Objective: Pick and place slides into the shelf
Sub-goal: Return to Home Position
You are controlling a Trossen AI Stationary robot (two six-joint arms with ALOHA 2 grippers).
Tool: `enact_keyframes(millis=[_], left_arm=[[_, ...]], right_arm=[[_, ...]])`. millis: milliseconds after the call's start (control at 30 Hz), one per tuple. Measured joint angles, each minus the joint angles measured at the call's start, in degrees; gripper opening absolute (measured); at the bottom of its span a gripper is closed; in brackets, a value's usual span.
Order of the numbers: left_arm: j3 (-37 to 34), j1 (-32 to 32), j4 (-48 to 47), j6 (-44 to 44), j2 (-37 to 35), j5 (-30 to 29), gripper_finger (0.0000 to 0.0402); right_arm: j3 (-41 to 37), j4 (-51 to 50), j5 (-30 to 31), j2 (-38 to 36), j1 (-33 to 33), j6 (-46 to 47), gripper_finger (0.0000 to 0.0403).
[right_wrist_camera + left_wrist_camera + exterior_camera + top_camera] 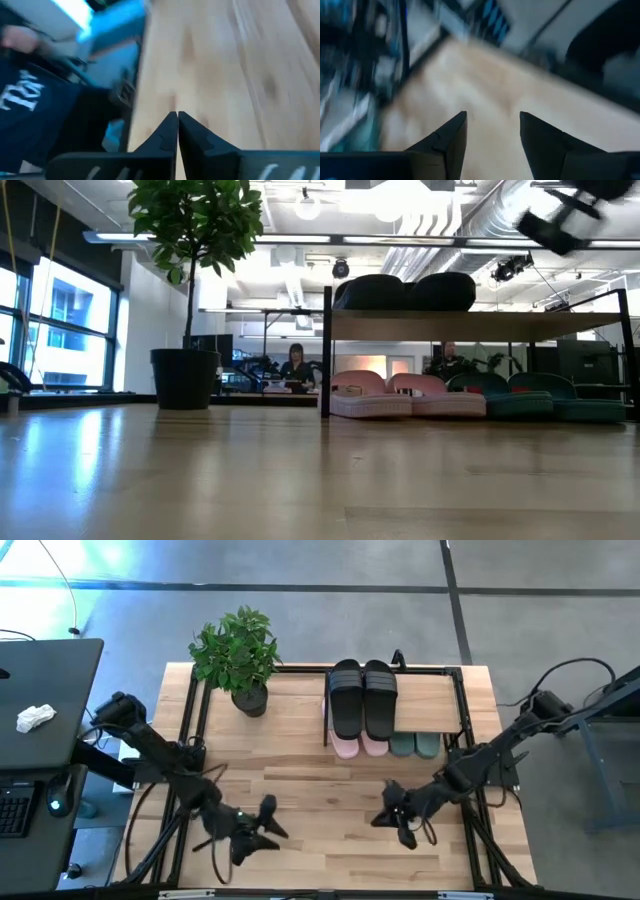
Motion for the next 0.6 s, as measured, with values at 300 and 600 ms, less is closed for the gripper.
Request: enact_keyframes(millis=[300,600], left_arm=[[5.4,15.0,8.8,21.1,-5.7,23.4,0.0102],[20.4,26.0,-10.9,30.3,-19.9,23.7,0.0014]], right_arm=[[8.0,11.4,-11.7,0.0,-11.6,-33.3,0.0],[30.0,-6.1,-10.5,-4.0,-20.3,-53.8,0.0]])
